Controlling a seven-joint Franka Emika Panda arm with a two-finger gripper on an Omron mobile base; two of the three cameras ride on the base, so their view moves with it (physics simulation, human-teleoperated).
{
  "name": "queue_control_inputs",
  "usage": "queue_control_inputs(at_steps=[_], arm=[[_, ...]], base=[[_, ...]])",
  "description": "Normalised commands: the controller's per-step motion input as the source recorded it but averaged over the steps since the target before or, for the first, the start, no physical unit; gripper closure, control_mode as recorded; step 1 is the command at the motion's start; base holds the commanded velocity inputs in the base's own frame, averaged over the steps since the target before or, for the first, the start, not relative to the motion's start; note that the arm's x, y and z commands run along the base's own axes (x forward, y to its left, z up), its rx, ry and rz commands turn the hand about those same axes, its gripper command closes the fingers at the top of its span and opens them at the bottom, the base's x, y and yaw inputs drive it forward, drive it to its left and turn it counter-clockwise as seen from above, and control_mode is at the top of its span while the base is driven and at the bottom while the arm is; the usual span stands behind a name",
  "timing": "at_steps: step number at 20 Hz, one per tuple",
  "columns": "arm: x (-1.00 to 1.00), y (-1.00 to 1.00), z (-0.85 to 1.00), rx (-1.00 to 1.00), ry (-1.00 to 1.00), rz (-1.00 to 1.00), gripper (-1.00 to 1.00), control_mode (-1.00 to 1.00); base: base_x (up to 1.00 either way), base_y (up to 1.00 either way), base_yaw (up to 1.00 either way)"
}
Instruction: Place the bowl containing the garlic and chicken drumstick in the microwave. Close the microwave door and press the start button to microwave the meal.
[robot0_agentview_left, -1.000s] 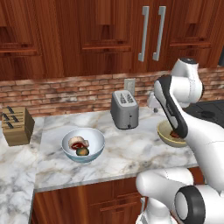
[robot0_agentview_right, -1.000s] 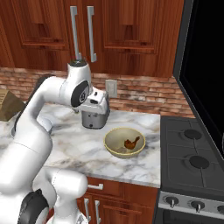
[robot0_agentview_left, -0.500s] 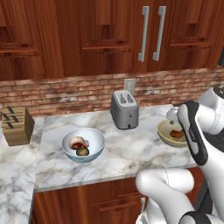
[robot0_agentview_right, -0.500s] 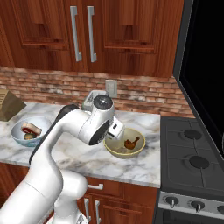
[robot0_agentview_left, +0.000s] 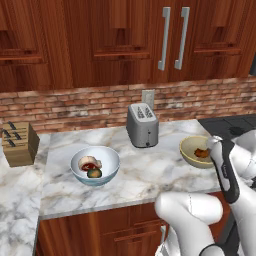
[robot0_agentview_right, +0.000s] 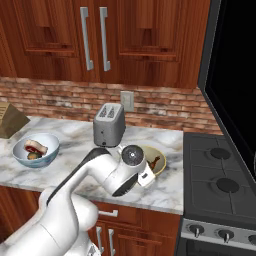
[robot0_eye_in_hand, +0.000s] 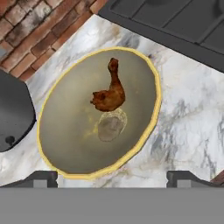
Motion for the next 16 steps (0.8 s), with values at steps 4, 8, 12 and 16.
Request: queue_control_inputs(at_steps=[4, 8, 12, 16], arm=[[0.06, -0.77, -0.06, 0.16, 0.13, -0.15, -1.00, -1.00], [0.13, -0.79, -0.01, 0.23, 0.17, -0.10, -1.00, -1.00], [0.23, -0.47, 0.00, 0.24, 0.16, -0.02, -1.00, -1.00], [0.22, -0.11, -0.09, 0.18, 0.04, 0.00, -1.00, -1.00]], base=[[0.00, 0.00, 0.00], [0.00, 0.00, 0.00], [0.00, 0.00, 0.00], [0.00, 0.00, 0.00]])
